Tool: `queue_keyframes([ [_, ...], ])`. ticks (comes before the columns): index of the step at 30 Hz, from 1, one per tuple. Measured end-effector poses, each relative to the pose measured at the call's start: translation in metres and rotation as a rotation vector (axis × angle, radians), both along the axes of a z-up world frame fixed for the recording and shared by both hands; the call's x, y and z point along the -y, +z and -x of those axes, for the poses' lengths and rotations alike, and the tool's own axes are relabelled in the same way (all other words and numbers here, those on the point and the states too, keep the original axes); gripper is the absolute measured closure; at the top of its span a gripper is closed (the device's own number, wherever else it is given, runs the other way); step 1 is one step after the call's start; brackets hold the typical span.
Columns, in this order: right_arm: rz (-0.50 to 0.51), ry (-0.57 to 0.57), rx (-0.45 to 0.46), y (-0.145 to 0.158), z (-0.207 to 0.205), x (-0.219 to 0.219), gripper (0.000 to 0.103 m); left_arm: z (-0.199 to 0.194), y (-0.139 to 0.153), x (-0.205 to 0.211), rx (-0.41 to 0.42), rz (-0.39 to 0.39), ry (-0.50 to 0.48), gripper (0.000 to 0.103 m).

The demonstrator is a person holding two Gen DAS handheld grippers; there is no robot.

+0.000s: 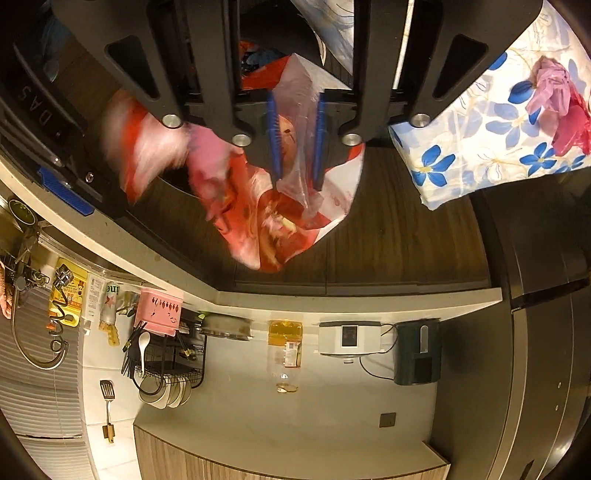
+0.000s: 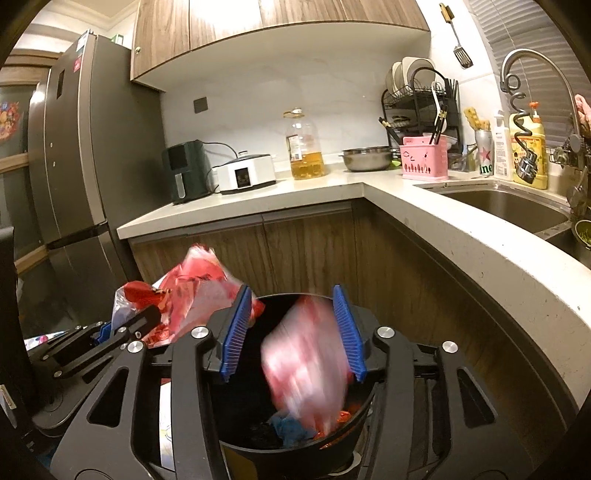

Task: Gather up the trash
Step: 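Open both tools to drop the bags into the bin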

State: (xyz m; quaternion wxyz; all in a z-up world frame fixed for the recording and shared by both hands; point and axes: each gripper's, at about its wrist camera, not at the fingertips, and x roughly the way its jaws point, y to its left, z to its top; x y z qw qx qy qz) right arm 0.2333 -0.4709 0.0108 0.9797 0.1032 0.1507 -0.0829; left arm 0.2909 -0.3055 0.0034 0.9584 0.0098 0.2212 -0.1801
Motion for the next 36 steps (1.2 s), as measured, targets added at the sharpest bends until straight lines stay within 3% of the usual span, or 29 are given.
queue_keyframes([
  [10,-0.025,-0.036,0.007,0.0,0.008,0.01,0.04,0.004,-0.003,-0.002,0.004,-0.005,-0.009,0.061],
  [16,-0.025,-0.041,-0.006,-0.004,0.013,0.007,0.032,0.012,-0.003,-0.016,0.012,0.008,0.027,0.031],
  [20,-0.026,-0.051,-0.013,-0.005,0.019,0.004,0.024,0.022,-0.003,-0.025,0.026,-0.008,0.047,0.02],
  [28,0.006,-0.064,-0.041,-0.009,0.038,-0.012,0.009,0.055,-0.002,-0.046,0.064,-0.063,0.12,0.006],
  [36,0.055,-0.077,-0.038,-0.01,0.073,-0.04,0.008,0.09,-0.006,-0.085,0.056,-0.078,0.214,0.006],
])
